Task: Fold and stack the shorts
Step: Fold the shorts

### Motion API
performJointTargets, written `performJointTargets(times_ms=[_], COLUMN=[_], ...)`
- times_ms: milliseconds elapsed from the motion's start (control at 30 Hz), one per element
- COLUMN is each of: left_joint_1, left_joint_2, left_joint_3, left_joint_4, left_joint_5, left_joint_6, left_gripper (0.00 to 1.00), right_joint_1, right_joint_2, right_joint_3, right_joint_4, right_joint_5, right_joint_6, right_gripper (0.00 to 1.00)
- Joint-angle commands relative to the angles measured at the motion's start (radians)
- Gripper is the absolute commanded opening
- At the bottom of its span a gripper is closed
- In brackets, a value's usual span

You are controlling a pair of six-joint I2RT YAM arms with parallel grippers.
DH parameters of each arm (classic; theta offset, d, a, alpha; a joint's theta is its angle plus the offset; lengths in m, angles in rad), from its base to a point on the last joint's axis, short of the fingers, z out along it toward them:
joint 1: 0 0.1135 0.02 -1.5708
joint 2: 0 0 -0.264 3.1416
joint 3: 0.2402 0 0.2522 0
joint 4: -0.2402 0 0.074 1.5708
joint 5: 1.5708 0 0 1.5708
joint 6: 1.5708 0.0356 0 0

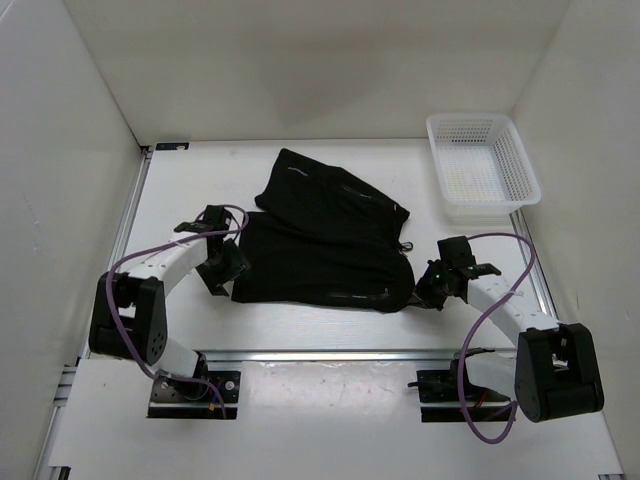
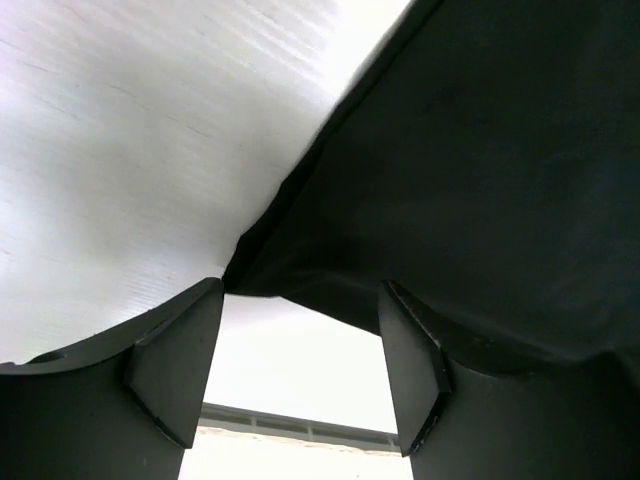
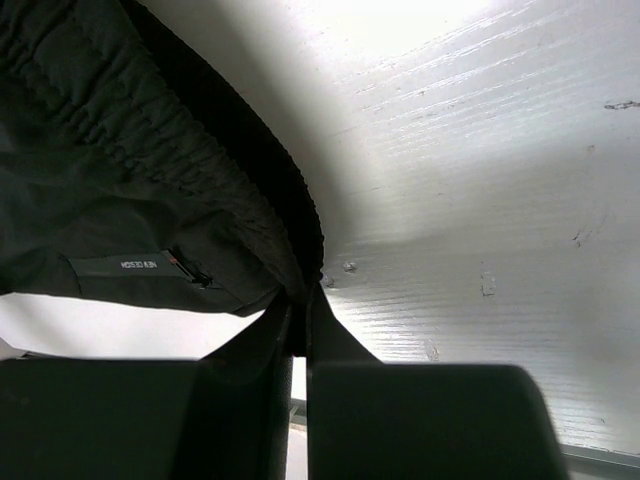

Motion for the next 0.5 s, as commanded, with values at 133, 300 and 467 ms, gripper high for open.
performJointTargets(times_ms=[133,300,467], left_joint_1=[-0.005,-0.005,-0.014], left_joint_2=[0.066,0.138,0.177], left_joint_3=[-0.037,-0.026,0.038], left_joint_4=[0.043,0.077,0.086], left_joint_5=[0.011,0.011,0.020], left_joint_6=[-0.005,-0.015,0.008], left_gripper=[0.75,0.65,0.14], right_joint_1=[-0.004,-0.004,-0.004], right_joint_2=[0.001,-0.008,-0.009], right_joint_3=[0.040,0.031,0.031], right_joint_4=[-0.029,-0.029,-0.029], right_joint_5=[0.009,0.009,0.009], right_joint_6=[-0.031,-0.031,-0.042], right_gripper=[0.00,0.00,0.00])
